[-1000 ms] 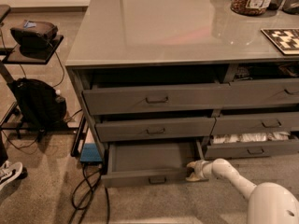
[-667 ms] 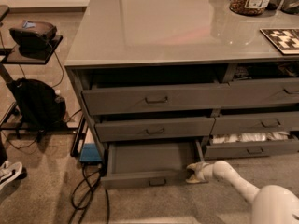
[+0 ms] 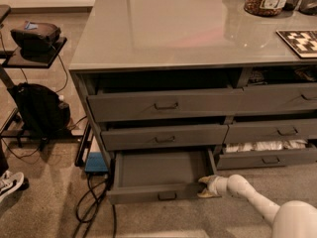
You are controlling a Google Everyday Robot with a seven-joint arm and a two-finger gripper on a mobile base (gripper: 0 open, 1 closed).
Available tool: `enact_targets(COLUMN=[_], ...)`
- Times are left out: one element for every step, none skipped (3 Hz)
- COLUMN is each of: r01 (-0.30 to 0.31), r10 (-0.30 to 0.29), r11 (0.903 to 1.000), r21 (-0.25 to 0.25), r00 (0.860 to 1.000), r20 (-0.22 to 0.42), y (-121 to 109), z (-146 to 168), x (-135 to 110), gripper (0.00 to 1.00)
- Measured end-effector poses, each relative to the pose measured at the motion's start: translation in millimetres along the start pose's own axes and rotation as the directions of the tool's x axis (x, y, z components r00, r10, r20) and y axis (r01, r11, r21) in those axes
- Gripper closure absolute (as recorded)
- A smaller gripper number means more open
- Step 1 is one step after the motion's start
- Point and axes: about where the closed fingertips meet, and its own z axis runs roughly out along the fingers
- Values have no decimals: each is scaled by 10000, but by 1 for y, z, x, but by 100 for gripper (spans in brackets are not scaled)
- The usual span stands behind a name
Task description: Open bottom drawer
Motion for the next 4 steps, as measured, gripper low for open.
enact_targets(r01=[-80, -247, -391, -390], r10=[80, 248, 392, 391], r11=[10000, 9997, 9992, 9992], r21=[-7, -42, -111, -112], r00=[10000, 9996, 9992, 9992], r20=[40, 96, 98, 98], y=[11, 30, 44, 45], z=[-6, -16, -24, -24], x=[0, 0, 0, 0], gripper=[100, 100, 100, 100])
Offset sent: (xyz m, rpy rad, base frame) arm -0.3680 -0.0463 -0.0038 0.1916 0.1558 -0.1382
